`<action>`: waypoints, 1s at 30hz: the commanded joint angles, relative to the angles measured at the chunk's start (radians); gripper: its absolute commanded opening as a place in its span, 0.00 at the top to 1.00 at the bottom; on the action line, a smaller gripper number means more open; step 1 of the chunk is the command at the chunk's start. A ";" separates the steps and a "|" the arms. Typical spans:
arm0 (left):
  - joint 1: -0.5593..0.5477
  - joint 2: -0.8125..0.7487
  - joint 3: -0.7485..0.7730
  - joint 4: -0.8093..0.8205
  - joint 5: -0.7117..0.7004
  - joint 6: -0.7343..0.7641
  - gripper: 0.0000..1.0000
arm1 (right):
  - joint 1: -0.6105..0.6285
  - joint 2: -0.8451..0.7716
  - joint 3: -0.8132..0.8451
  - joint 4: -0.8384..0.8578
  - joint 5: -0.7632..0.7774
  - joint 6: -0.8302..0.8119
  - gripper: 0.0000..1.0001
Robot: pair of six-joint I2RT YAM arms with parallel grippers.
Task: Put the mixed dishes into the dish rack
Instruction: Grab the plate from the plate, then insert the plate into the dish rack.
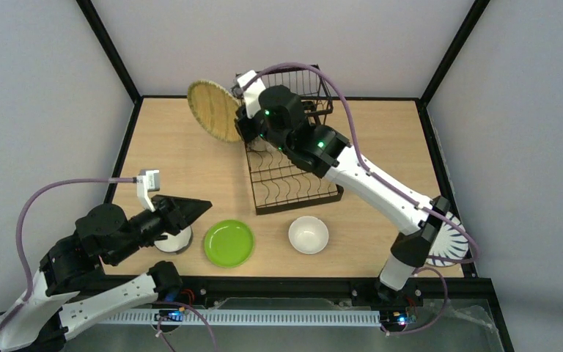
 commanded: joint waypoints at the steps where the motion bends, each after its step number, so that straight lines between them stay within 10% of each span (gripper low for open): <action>1: -0.002 -0.012 0.004 -0.020 -0.020 0.016 0.01 | 0.007 0.069 0.146 0.091 0.206 -0.133 1.00; 14: -0.002 -0.016 -0.019 -0.034 -0.030 0.014 0.01 | -0.039 0.199 0.259 0.356 0.507 -0.337 1.00; 30: -0.002 -0.029 -0.022 -0.079 -0.046 -0.004 0.01 | -0.201 0.257 0.275 0.280 0.588 -0.161 1.00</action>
